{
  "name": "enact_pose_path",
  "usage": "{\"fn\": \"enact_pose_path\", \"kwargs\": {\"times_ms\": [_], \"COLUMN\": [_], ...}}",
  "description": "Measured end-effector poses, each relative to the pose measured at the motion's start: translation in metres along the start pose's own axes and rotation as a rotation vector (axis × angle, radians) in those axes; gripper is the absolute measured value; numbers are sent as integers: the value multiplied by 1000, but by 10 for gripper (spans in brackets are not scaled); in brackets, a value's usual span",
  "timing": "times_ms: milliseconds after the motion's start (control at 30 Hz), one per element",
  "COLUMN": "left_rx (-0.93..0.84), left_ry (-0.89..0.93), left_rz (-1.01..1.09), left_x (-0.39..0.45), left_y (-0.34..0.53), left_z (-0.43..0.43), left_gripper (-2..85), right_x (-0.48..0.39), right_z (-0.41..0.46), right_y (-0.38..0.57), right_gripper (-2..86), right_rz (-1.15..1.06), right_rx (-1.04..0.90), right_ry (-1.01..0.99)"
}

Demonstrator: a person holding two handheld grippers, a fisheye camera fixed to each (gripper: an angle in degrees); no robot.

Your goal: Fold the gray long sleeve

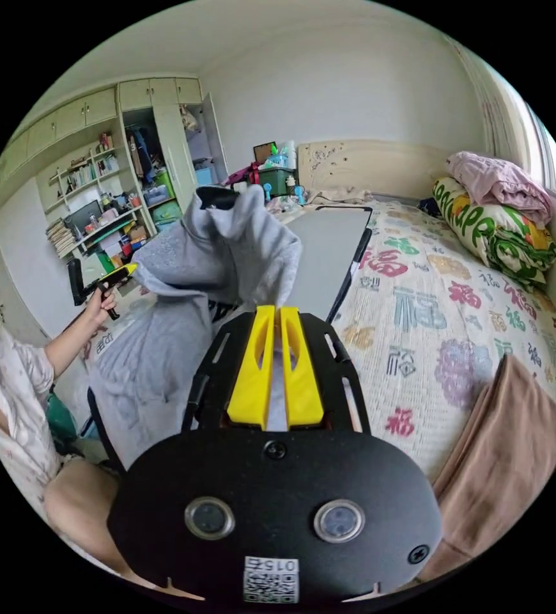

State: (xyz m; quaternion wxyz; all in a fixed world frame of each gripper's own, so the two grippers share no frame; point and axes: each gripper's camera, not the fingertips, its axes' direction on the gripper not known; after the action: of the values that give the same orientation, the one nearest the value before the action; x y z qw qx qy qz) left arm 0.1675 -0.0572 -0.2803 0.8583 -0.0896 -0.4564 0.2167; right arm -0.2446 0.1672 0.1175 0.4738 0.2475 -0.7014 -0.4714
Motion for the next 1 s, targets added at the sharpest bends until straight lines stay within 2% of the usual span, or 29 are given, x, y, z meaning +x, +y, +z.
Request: {"fn": "enact_pose_path", "kwargs": {"times_ms": [133, 300, 433, 567, 633, 767, 833, 1000], "left_rx": [-168, -279, -267, -219, -232, -253, -253, -255], "left_ry": [-32, -96, -107, 15, 128, 193, 216, 205], "left_rz": [-108, -250, -306, -393, -436, -454, -442, -409], "left_x": [15, 26, 50, 60, 67, 84, 95, 99], "left_y": [80, 108, 103, 101, 102, 100, 94, 75], "left_z": [-52, -97, -133, -151, -148, -143, -142, -149], "left_gripper": [4, 9, 27, 45, 52, 62, 65, 70], "right_x": [-35, -42, -49, -71, -86, -114, -134, -145], "right_z": [-28, -52, -109, -141, -149, -152, -147, -148], "right_y": [89, 127, 119, 110, 103, 88, 78, 66], "right_gripper": [3, 6, 15, 41, 59, 77, 88, 104], "right_rz": [78, 268, 352, 324, 303, 207, 103, 8], "right_rx": [-153, -284, -180, -128, -158, -218, -300, -361], "right_ry": [15, 104, 64, -23, -73, -146, -75, 15]}}
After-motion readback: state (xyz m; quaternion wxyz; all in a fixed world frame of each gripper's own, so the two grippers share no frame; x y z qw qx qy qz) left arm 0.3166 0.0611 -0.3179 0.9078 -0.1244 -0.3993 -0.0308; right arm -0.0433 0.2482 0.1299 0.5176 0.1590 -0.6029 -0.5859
